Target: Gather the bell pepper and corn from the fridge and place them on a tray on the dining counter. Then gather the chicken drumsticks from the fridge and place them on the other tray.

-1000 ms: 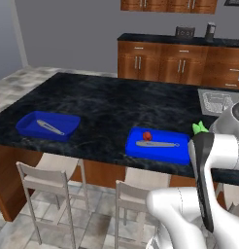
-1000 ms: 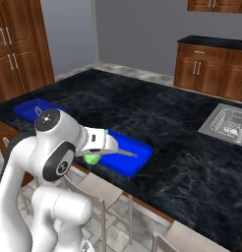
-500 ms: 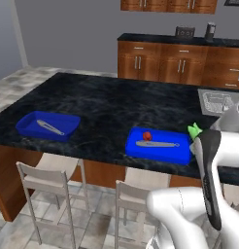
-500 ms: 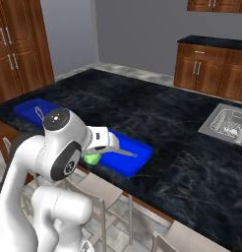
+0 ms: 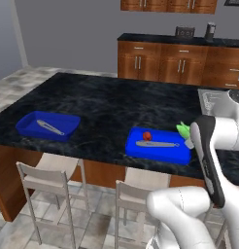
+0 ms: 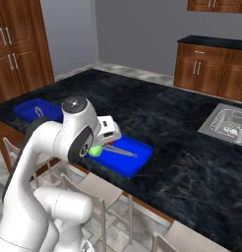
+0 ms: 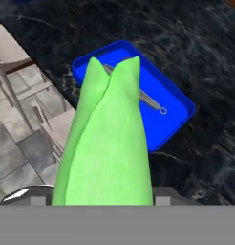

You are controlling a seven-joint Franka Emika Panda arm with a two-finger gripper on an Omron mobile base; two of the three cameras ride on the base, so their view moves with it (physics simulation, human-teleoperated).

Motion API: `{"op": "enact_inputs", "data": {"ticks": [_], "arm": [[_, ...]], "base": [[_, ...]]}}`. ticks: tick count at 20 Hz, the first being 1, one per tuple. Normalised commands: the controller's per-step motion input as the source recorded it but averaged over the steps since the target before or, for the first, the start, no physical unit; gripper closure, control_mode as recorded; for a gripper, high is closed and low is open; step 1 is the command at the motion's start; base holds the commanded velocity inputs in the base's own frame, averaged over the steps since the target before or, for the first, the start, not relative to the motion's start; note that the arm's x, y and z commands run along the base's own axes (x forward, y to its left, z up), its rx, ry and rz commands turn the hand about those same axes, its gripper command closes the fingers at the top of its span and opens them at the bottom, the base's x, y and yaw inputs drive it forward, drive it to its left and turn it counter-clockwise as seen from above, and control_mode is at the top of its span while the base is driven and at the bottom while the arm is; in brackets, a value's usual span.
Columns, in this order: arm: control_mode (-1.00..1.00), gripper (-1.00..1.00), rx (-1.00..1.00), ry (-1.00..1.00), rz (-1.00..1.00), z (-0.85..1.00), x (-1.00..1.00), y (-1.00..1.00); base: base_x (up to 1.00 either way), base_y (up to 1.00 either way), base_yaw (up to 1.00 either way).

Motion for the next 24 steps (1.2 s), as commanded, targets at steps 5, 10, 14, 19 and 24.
{"op": "enact_inputs", "data": {"ticks": [5,10,14,19,24], "arm": [[-1.0,1.0,-0.1,-0.03,0.21,-0.21,0.23,0.0],[-1.0,1.0,-0.13,-0.03,0.16,-0.08,0.03,0.1],[-1.0,1.0,-0.11,0.0,0.01,0.0,-0.01,0.13],[-1.0,1.0,-0.09,0.0,0.0,0.0,0.0,0.0],[-1.0,1.0,-0.13,0.0,0.05,-0.01,0.0,0.0]], "base": [[0.0,0.0,0.0],[0.0,0.0,0.0],[0.0,0.0,0.0],[0.0,0.0,0.0],[0.0,0.0,0.0]]}}
